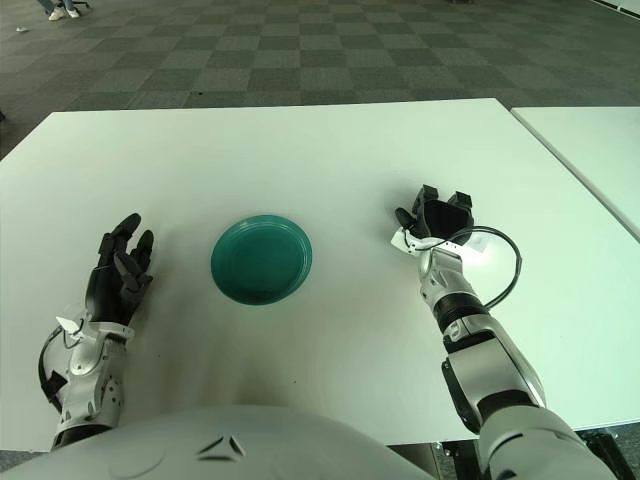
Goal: Put the charger into the plate.
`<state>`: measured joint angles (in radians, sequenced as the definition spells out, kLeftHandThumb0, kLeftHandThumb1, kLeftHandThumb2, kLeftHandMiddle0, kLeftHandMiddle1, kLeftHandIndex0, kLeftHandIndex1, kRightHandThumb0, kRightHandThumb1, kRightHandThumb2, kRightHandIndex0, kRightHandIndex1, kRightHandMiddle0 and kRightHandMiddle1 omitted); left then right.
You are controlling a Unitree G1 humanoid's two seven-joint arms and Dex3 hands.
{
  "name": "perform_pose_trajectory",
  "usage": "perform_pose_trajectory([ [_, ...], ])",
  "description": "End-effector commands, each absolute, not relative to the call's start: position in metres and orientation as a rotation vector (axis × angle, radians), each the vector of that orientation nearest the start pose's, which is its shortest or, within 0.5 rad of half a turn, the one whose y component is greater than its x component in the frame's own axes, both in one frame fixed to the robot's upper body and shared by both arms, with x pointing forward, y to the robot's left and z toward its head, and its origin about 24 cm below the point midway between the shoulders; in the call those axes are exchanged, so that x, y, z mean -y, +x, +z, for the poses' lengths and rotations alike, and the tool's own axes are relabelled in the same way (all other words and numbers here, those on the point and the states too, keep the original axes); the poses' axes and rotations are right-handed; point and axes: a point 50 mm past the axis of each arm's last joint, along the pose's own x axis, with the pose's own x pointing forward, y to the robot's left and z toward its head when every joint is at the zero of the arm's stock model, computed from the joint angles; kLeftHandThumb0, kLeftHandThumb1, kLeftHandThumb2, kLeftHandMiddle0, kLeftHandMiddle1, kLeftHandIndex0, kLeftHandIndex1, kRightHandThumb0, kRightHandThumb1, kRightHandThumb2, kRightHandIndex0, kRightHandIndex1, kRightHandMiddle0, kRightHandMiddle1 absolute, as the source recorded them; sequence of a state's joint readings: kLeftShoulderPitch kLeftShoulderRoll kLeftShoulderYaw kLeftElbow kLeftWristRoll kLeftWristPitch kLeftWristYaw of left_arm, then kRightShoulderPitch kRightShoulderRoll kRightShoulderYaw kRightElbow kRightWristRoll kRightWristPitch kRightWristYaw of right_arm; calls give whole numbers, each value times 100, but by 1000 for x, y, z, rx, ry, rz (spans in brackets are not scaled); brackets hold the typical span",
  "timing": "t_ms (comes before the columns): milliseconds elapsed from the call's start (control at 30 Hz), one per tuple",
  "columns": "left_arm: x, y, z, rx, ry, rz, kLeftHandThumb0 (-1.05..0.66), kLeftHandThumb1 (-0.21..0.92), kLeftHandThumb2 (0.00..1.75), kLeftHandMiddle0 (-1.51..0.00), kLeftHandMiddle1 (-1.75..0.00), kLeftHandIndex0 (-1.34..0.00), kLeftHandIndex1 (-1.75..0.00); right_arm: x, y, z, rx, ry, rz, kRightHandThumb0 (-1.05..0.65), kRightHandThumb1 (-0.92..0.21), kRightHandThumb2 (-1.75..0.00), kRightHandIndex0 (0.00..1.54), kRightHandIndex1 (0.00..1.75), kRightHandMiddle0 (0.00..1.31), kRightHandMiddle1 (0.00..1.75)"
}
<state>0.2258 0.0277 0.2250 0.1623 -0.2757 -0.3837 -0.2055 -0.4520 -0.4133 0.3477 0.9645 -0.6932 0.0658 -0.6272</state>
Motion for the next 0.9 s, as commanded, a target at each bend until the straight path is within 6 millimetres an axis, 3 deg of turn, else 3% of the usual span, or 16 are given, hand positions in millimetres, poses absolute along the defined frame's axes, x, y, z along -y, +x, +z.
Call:
perform_pose_trajectory([
  [0, -229, 185, -14, -9, -187, 178, -93, 92, 104, -30, 0, 0, -72, 224, 204, -109, -593, -1294, 59, -41, -56, -101, 79, 175, 43, 175],
  [867, -233, 187, -15, -10, -190, 177, -93, 92, 104, -30, 0, 0, -72, 230, 212, -102, -524, -1271, -32, -42, -52, -105, 83, 175, 46, 175],
])
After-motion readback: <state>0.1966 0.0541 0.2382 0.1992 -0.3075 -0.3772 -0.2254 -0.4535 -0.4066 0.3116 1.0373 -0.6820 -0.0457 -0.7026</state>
